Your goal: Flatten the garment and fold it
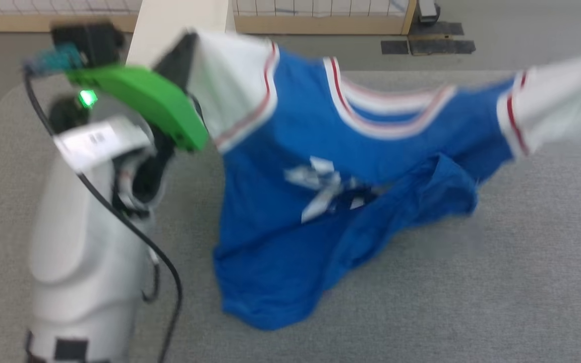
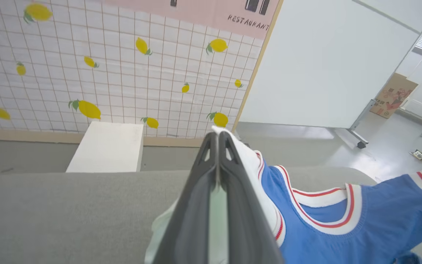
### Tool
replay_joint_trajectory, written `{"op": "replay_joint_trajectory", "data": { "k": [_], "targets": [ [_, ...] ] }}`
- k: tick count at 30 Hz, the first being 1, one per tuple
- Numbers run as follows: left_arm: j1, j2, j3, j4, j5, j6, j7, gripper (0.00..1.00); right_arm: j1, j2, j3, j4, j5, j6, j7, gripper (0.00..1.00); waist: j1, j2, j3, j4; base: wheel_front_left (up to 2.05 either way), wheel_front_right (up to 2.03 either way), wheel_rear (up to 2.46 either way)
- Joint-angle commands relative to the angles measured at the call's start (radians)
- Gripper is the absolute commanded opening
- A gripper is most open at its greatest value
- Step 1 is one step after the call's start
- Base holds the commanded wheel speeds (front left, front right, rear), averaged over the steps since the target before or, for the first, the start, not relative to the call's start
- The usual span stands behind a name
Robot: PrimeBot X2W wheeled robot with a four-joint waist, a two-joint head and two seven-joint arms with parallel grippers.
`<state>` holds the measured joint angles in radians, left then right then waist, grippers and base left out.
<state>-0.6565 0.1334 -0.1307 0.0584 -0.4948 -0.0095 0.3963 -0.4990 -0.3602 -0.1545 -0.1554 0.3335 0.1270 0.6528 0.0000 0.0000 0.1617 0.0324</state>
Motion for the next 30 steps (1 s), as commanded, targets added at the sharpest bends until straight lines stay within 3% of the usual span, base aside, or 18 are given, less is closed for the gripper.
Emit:
{"op": "replay_joint_trajectory", "data": {
  "k": [1,10,16,23,30],
  "targets": [
    [-0.055,0.023,0.003,0.009,0.005,-0.012,0.004,0.00,-0.060,-0.013,0.014,0.010,0.022,0.004,0.002,0.00,0.0000,0.0000,-0.014,-0.006,0.00,0.00,0.00],
    [-0.321,0.072,0.027,0.101,0.036,-0.029,-0.033,0.00,-0.375,-0.089,0.130,0.132,0.075,0.004,0.019,0.00,0.0000,0.0000,-0.041,0.003,0.00,0.00,0.00],
    [-0.439,0.096,0.028,0.210,0.057,-0.037,-0.066,0.00,-0.500,-0.095,0.183,0.232,0.091,0.004,0.019,0.00,0.0000,0.0000,-0.013,0.008,0.00,0.00,0.00],
    [-0.624,0.118,0.022,0.348,0.109,-0.014,-0.116,0.00,-0.723,-0.064,0.231,0.405,0.059,0.004,-0.006,0.00,0.0000,0.0000,0.105,-0.007,0.00,0.00,0.00],
    [-0.847,0.146,0.014,0.453,0.176,0.012,-0.226,0.00,-1.000,-0.013,0.232,0.578,-0.039,0.004,-0.137,0.00,0.0000,0.0000,0.228,-0.025,0.00,0.00,0.00]
  ]
}}
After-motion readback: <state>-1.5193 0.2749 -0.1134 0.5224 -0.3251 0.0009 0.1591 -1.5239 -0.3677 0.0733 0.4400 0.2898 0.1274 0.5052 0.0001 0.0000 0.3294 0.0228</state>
